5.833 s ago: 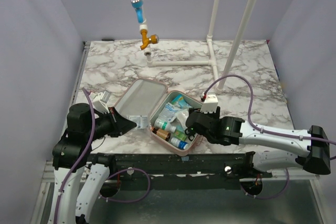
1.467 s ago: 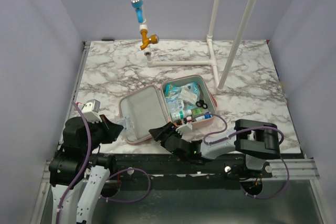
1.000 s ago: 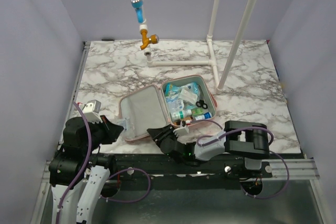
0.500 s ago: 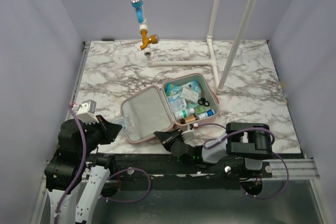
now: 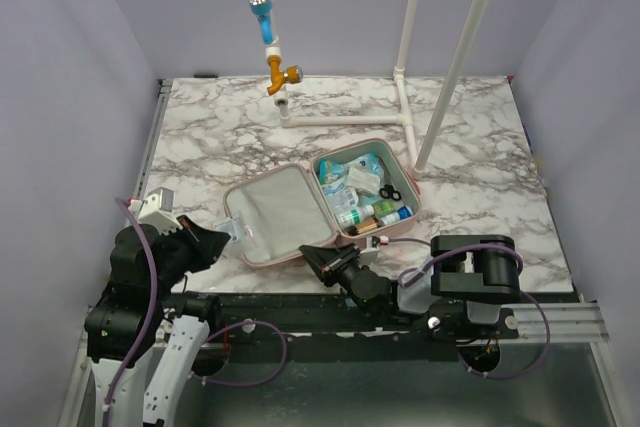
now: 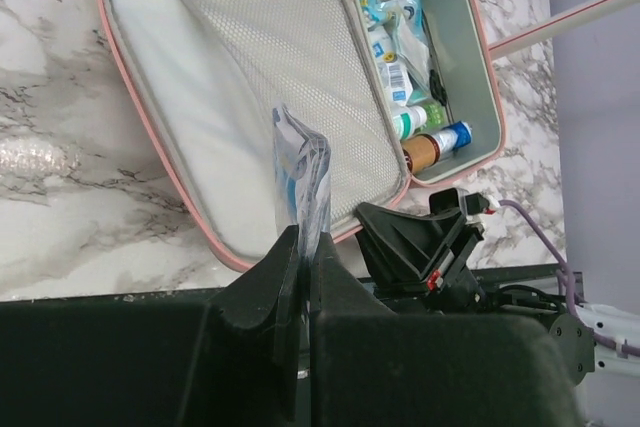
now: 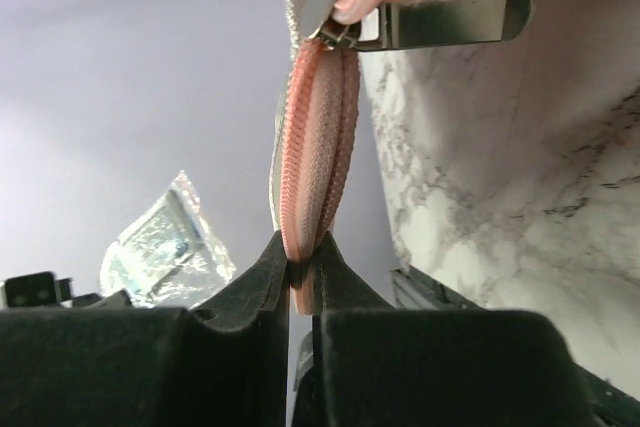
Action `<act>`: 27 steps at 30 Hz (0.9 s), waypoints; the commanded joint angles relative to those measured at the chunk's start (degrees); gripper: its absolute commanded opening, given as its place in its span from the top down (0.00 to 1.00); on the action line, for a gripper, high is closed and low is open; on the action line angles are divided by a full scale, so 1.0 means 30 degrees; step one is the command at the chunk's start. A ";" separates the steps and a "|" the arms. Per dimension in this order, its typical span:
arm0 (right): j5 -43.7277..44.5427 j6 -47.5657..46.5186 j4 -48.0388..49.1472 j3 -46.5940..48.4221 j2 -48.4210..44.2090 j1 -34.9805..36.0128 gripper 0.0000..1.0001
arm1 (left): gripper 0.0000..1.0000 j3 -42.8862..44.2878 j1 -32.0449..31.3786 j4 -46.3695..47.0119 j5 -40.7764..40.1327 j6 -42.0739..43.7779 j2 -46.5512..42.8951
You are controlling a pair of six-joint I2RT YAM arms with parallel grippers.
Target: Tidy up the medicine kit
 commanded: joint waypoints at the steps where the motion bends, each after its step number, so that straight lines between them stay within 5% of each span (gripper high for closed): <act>1: 0.0210 -0.0706 0.4432 -0.0415 0.0092 0.0003 0.99 | 1.00 -0.0372 0.0051 0.0606 0.0067 -0.1173 0.0258; 16: -0.1056 -0.2035 1.0260 -0.0633 0.1920 0.0003 0.99 | 1.00 -0.2124 0.0057 0.1114 -0.0587 -0.2361 0.0180; 27: -0.1224 -0.2907 1.0318 -0.0790 0.0428 0.0002 0.99 | 1.00 -0.3214 0.0052 0.1339 -0.0810 -0.2612 0.0009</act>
